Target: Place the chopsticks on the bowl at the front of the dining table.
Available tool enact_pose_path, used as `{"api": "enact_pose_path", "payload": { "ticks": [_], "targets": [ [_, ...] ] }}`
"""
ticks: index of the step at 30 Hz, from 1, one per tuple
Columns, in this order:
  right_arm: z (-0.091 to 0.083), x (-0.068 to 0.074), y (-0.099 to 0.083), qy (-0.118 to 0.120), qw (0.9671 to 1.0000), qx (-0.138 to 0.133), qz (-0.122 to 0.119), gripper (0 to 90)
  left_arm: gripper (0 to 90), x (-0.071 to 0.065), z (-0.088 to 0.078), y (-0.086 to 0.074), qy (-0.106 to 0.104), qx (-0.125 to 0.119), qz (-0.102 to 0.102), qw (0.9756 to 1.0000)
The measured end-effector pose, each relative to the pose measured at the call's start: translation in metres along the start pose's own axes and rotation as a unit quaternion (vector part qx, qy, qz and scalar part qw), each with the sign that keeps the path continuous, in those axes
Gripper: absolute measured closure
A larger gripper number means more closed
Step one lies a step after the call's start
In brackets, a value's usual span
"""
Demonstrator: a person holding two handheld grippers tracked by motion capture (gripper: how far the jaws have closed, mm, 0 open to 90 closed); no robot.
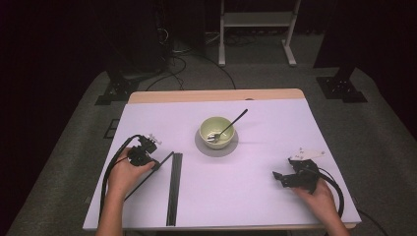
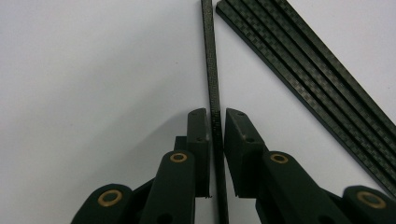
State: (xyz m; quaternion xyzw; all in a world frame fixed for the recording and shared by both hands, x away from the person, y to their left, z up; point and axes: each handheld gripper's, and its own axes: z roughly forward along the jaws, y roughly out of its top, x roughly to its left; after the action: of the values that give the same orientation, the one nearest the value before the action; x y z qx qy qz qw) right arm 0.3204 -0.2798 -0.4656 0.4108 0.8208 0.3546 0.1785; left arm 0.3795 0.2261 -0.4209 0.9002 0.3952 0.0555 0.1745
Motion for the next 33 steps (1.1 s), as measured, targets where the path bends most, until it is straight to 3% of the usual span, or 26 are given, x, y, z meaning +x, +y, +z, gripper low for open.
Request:
{"api": "enact_pose_path", "payload": {
  "ticks": [14,21,28,33],
  "targets": [
    [0.000,0.000,0.000,0.000,1.0000,0.000,0.000,15.2,86.0,-0.003,0.000,0.003,0.015,0.015,-0.015,0.9997],
    [0.000,0.000,0.000,0.000,1.0000,0.000,0.000,15.2,86.2,-0.001,-0.001,0.003,0.010,0.020,-0.033,0.9992],
    [0.000,0.000,0.000,0.000,1.0000,0.000,0.000,15.3,85.8,-0.003,0.000,0.005,0.012,0.031,-0.032,0.9990],
    [0.000,0.000,0.000,0.000,1.0000,0.000,0.000,15.2,84.2,-0.002,0.001,0.010,0.006,0.051,-0.028,0.9983]
  ]
}}
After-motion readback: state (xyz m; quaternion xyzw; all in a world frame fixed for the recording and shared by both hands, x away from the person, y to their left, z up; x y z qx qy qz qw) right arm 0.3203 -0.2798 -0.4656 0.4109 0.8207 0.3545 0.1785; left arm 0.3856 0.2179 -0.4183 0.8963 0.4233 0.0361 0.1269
